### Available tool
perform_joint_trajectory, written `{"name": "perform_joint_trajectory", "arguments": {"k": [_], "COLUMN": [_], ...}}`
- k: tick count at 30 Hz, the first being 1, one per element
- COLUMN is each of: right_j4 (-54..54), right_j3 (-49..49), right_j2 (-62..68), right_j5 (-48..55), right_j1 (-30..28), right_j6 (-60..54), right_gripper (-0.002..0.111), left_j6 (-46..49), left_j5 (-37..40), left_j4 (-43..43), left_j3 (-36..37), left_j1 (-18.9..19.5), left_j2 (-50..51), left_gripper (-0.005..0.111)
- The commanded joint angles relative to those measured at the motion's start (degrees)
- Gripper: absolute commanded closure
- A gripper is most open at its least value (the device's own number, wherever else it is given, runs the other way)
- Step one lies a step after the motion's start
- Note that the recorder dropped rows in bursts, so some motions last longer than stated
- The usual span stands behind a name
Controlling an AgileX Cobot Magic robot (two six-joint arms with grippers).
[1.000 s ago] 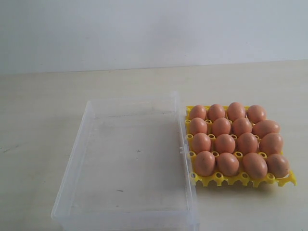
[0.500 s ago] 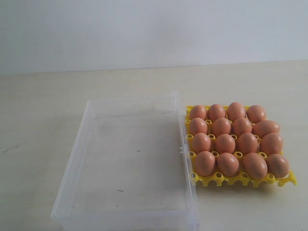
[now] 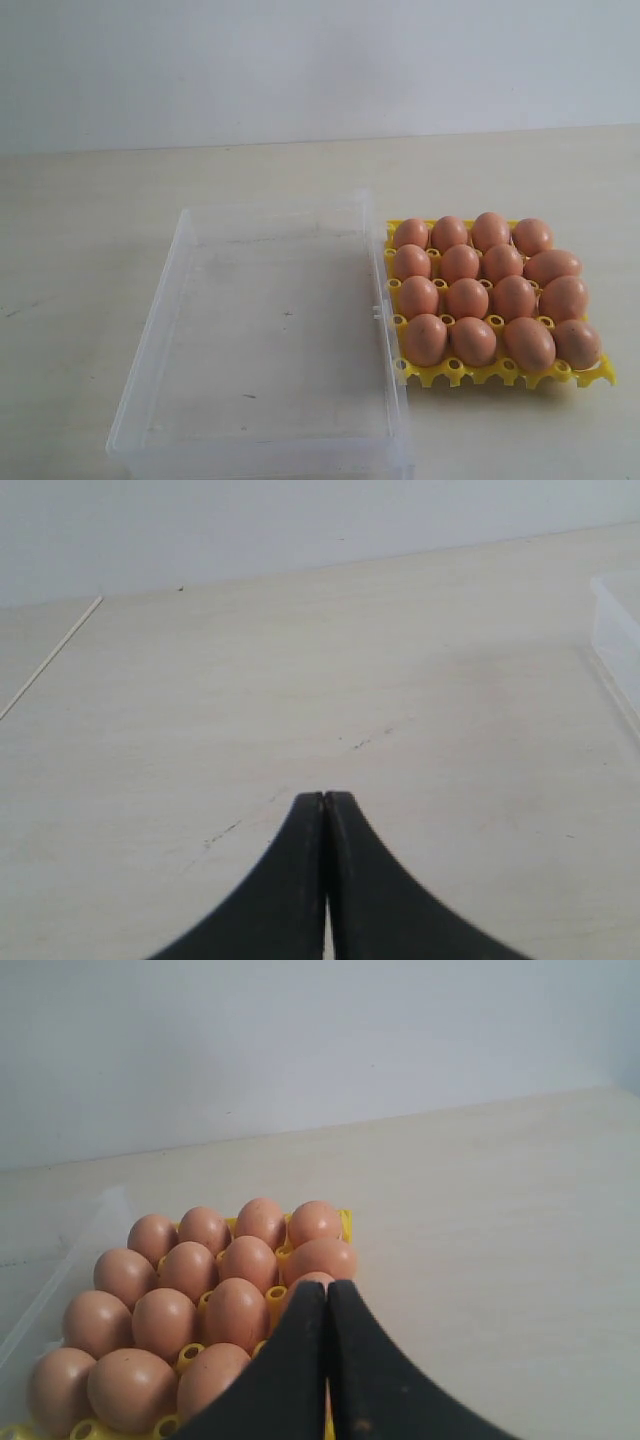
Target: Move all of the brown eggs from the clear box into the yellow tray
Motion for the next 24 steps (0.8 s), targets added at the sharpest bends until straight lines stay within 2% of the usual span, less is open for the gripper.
{"name": "perform_joint_trajectory", "arguments": {"k": [1,24], "right_j4": [0.20,0.20], "right_j3": [0.27,0.27], "right_j2": [-0.35,-0.35], "right_j5": [0.50,0.67], "right_j1": [-0.36,-1.87], "right_j6": [0.12,0.12], "right_gripper": [0.108,0.108], "left_j6": [-0.15,-0.15], "left_j5": [-0.51,-0.51], "left_j4": [-0.03,-0.03], "left_j3": [-0.23,-0.23], "left_j1": [-0.29,-0.29], "left_j2": [0.04,0.04], "left_gripper": [0.107,0.107]}}
